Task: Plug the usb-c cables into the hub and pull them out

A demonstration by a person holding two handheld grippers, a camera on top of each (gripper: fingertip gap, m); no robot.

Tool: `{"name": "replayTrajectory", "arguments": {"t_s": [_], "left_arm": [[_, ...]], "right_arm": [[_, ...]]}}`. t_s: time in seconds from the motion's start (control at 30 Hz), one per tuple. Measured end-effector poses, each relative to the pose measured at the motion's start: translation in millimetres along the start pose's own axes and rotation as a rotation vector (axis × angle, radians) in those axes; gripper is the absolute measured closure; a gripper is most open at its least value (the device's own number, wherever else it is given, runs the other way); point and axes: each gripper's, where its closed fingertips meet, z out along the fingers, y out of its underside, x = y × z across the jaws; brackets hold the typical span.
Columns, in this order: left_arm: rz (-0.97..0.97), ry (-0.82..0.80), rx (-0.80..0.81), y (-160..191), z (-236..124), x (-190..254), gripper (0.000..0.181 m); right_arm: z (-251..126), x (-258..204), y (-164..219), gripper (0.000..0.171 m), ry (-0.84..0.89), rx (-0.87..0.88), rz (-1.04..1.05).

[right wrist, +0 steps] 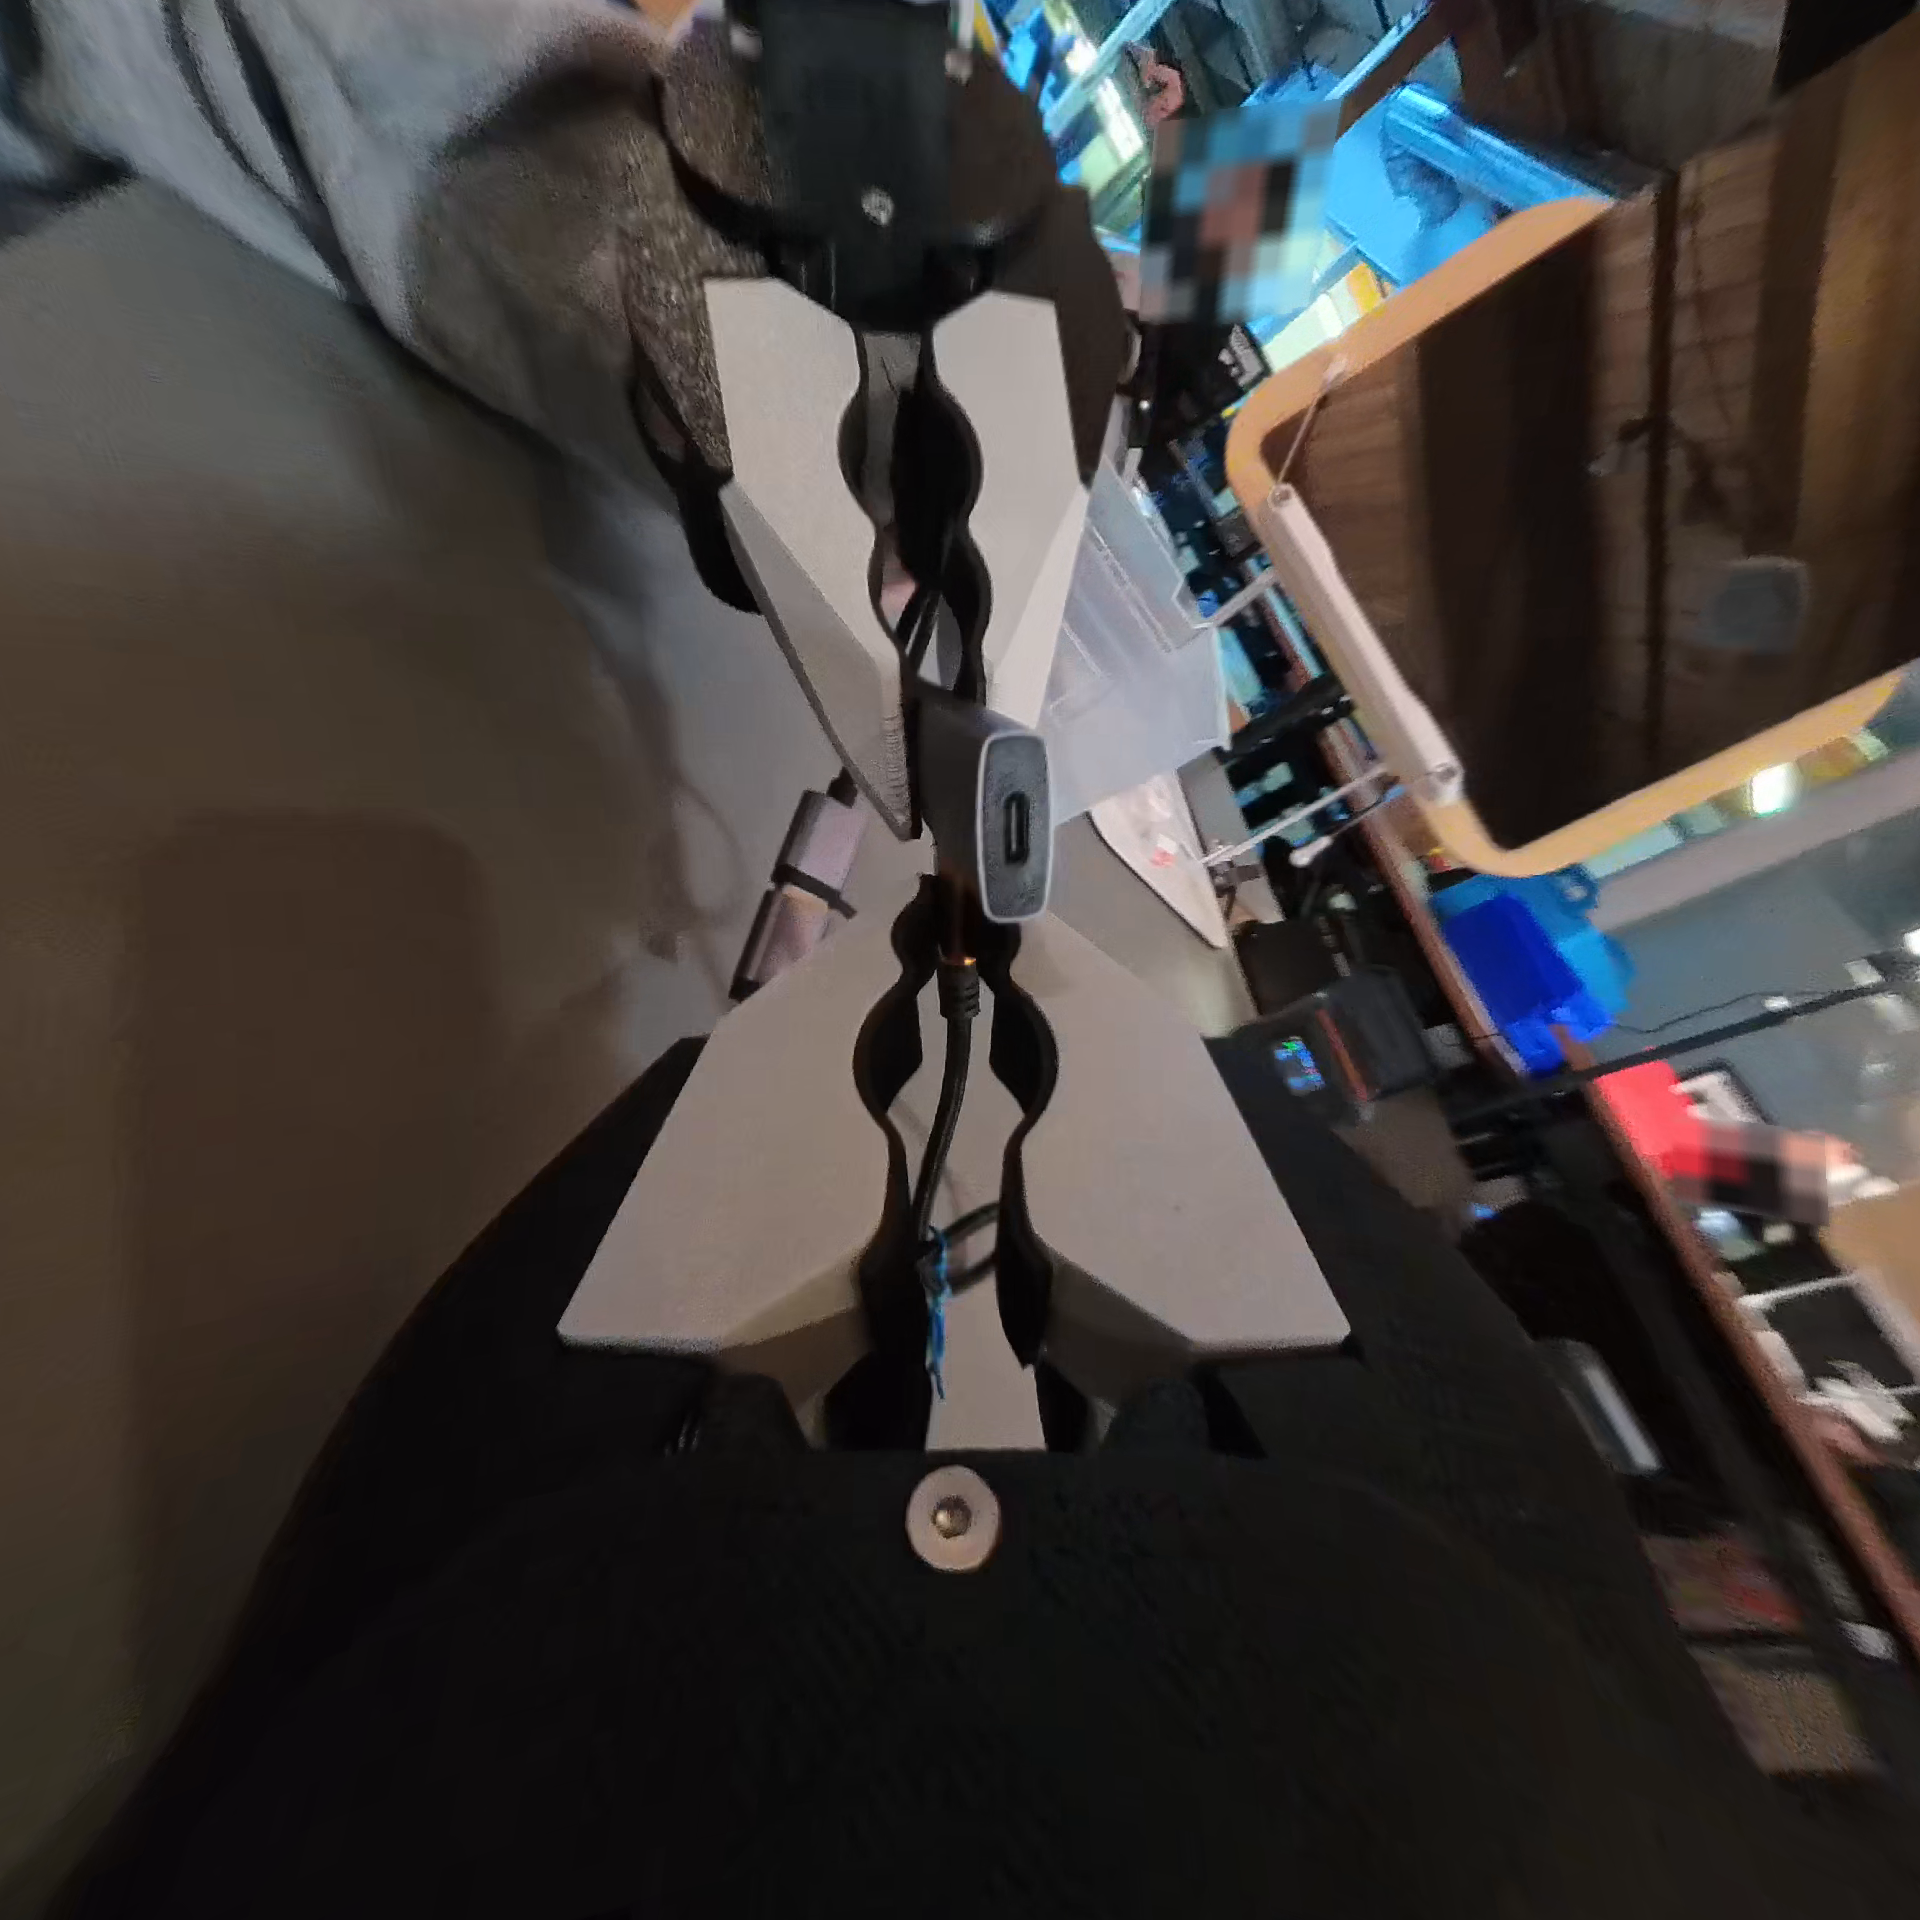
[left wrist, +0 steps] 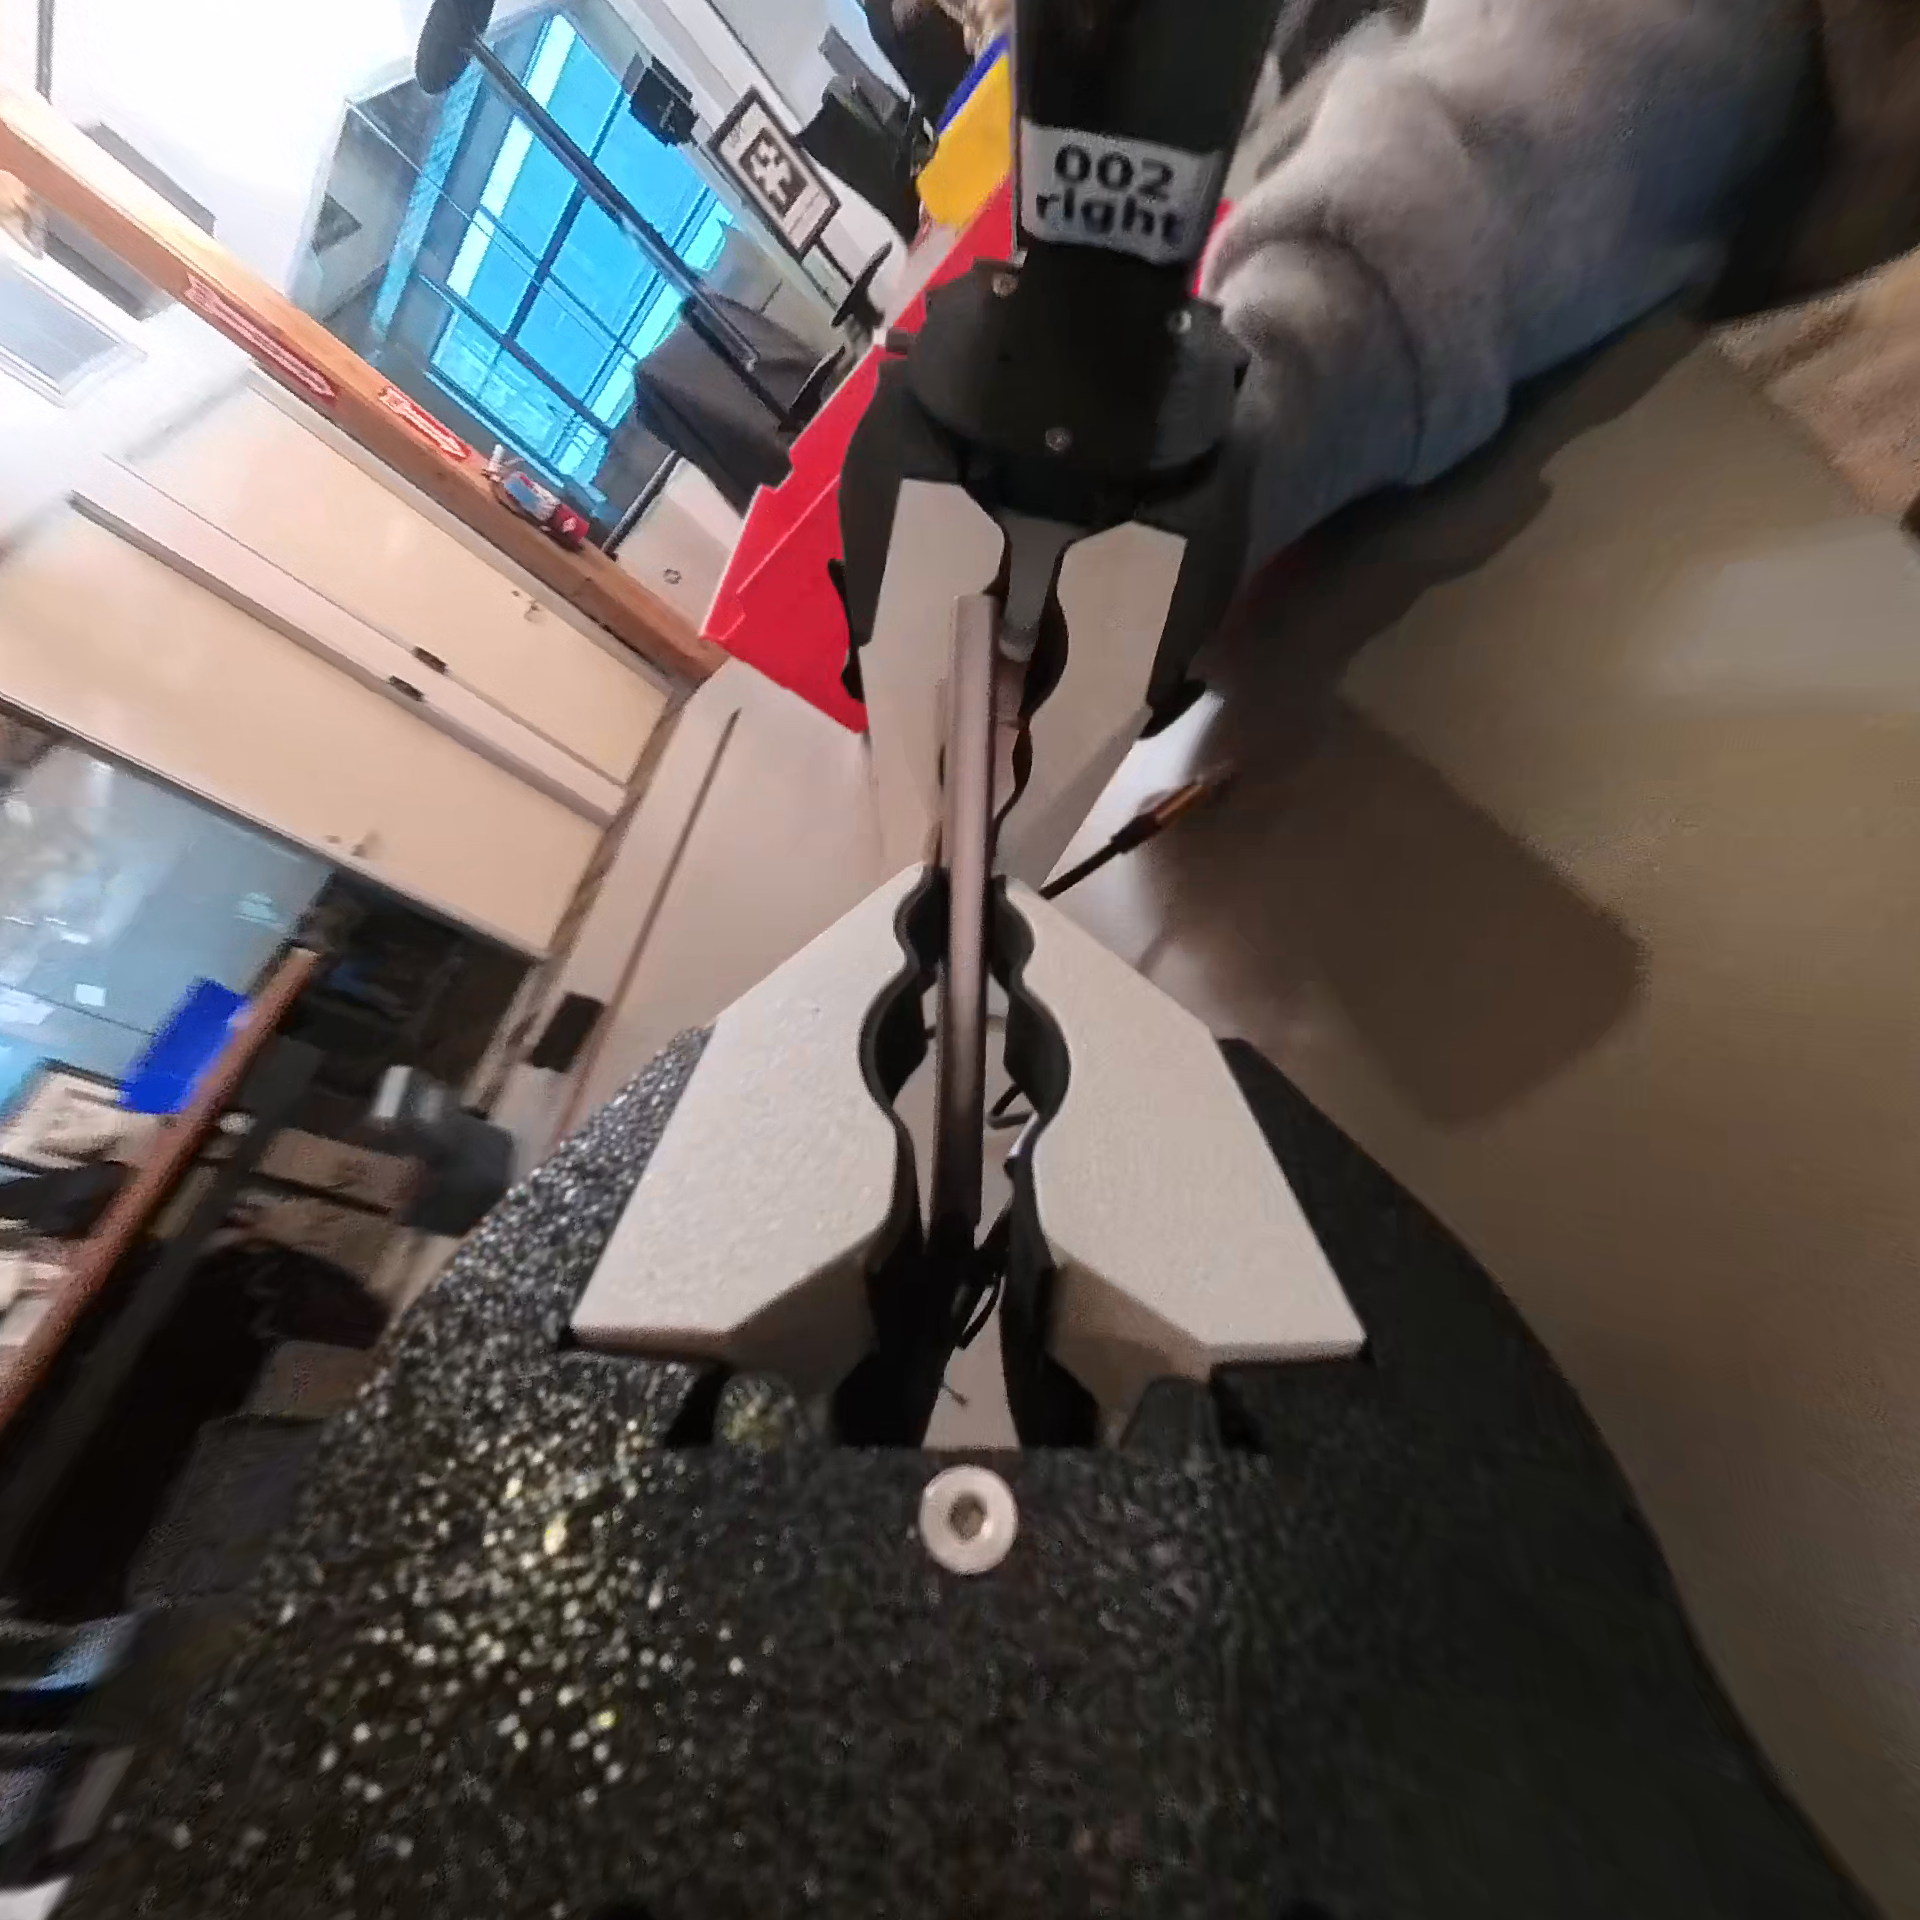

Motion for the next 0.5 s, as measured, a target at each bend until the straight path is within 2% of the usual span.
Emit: {"name": "replayTrajectory", "arguments": {"t_s": [0.13,0.2,0.4,0.5], "left_arm": [[-0.356,0.056,0.173,-10,-5,-13,0.175],[-0.467,0.075,0.246,-14,-8,-20,0.175],[-0.524,0.100,0.283,-14,-8,-18,0.175],[-0.566,0.114,0.276,-9,-7,-18,0.175]], "right_arm": [[-5,10,-14,0.164,-0.112,0.133,0.388],[-9,16,-18,0.162,-0.129,0.179,0.490],[-12,14,-19,0.165,-0.184,0.225,0.591],[-9,12,-14,0.166,-0.174,0.170,0.550]]}}
